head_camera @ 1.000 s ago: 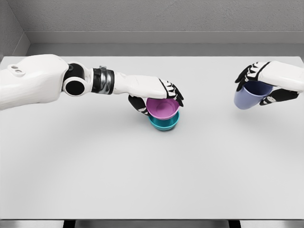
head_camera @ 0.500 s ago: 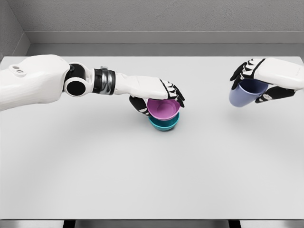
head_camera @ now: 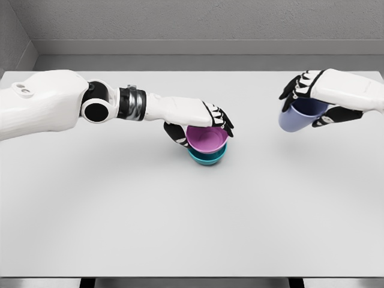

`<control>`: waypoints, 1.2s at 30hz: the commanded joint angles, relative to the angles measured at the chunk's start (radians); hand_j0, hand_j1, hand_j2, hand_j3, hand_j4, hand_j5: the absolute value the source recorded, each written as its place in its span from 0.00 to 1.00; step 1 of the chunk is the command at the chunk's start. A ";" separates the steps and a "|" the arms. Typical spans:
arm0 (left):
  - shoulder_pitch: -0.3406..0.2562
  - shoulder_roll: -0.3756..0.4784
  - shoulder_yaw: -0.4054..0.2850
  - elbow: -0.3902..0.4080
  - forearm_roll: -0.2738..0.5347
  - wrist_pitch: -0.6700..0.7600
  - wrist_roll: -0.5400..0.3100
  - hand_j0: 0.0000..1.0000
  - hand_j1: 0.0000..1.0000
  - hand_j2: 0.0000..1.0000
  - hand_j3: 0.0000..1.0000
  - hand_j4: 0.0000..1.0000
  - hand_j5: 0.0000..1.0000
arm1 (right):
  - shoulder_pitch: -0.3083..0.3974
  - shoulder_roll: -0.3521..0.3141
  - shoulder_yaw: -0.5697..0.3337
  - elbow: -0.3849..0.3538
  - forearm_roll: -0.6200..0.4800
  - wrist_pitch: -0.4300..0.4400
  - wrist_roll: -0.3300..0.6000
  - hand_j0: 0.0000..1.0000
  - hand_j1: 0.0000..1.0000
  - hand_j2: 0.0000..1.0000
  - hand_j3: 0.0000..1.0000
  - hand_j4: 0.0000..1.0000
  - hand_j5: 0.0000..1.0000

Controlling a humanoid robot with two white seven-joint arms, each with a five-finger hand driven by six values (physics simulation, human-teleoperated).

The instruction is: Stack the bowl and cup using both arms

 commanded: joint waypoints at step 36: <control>0.061 0.305 0.185 -0.104 0.000 0.000 0.006 1.00 1.00 1.00 1.00 1.00 1.00 | -0.043 0.084 0.025 -0.019 -0.008 0.002 0.027 0.57 0.57 0.57 0.57 0.57 0.57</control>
